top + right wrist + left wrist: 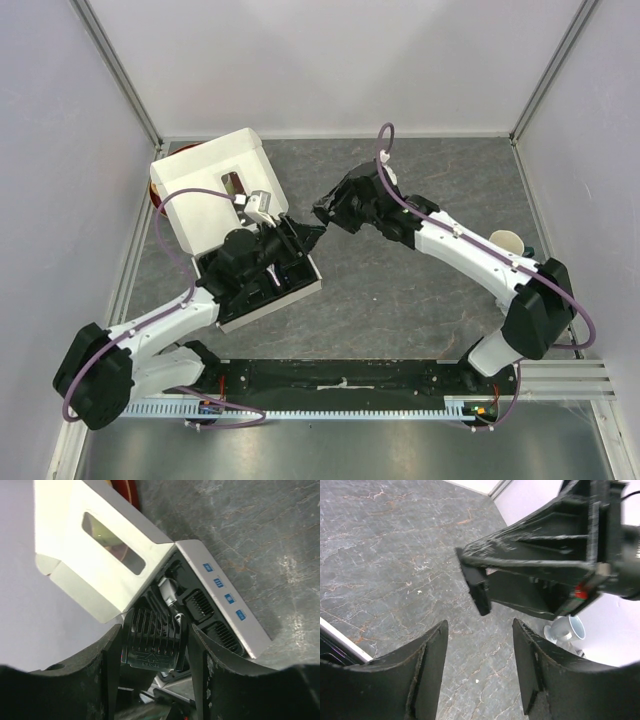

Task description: Sort the hair-cutting tools

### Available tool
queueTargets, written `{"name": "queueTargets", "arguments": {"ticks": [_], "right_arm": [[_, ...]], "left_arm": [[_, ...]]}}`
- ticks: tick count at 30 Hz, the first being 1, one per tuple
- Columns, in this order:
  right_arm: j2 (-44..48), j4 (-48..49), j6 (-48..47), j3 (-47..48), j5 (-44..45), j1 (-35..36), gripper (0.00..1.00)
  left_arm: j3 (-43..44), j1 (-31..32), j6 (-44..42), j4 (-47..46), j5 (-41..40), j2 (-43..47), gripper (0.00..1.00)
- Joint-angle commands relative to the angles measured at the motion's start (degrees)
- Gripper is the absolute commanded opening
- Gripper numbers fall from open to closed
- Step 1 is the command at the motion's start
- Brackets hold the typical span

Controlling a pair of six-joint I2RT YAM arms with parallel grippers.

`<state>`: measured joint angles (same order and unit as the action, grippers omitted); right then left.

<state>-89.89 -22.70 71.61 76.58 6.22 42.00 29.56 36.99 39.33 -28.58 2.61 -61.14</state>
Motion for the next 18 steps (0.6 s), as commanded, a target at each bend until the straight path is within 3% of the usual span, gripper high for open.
{"name": "queueTargets", "arguments": {"ticks": [1,5,11,18], "right_arm": [[3.58,2.92,2.39,0.24,-0.07,0.19,0.40],[3.75,3.54,2.13,0.59,-0.51,0.19,0.40],[3.14,3.98,1.69,0.33,-1.12,0.01,0.40],[3.05,4.15,1.69,0.33,-1.91,-0.34,0.40]], "left_arm": [[3.22,1.76,-1.89,-5.17,-9.10,-1.96,0.57],[3.84,2.99,-1.54,-7.01,-11.66,-3.10,0.51],[3.84,3.52,-3.03,-12.20,-10.17,-4.68,0.50],[5.42,3.61,-2.42,-11.50,-11.04,-6.79,0.47]]}}
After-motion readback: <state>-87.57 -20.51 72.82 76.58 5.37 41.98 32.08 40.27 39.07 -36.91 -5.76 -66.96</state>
